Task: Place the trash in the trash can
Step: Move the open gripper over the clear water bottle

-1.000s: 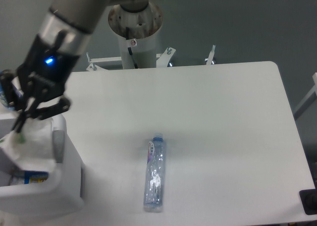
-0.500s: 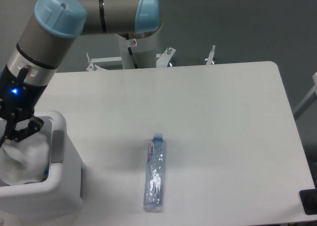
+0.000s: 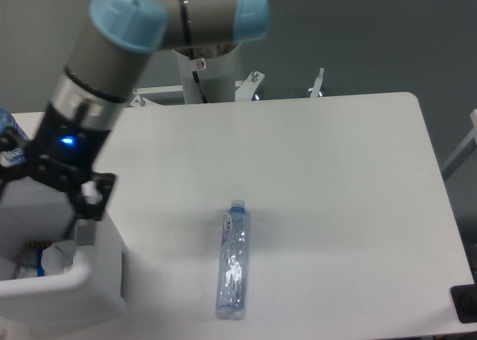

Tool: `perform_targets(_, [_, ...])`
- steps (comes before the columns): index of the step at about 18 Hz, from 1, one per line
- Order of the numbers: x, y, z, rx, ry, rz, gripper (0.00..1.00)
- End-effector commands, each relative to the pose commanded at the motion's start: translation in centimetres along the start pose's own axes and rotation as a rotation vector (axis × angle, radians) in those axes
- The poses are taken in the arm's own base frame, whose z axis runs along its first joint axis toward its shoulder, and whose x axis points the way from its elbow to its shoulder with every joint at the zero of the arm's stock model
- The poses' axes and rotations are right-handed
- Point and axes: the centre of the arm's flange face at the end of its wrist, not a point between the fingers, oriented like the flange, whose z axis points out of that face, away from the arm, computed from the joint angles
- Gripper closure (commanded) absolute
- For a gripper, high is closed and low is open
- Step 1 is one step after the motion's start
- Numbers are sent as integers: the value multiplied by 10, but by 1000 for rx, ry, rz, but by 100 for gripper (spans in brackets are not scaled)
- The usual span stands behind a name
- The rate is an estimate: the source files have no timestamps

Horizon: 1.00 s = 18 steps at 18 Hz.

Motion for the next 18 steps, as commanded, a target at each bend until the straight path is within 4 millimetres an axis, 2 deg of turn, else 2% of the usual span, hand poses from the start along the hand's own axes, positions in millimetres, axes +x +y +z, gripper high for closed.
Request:
perform_targets(3, [-34, -3, -1, 2, -60, -33, 0])
perform_targets(5, [-56, -3, 10, -12, -71, -56, 0])
perform_targets(7, [-79, -3, 9, -12, -83, -78, 0])
perform_targets(10, [-121, 5, 40, -67, -91, -41, 0])
perform_targets(13, [-151, 16, 75, -123, -96, 15, 0])
perform_targets(15, [-170, 24, 89, -153, -102, 45, 0])
perform_targets(18, [-198, 42, 123, -243, -161, 104, 0])
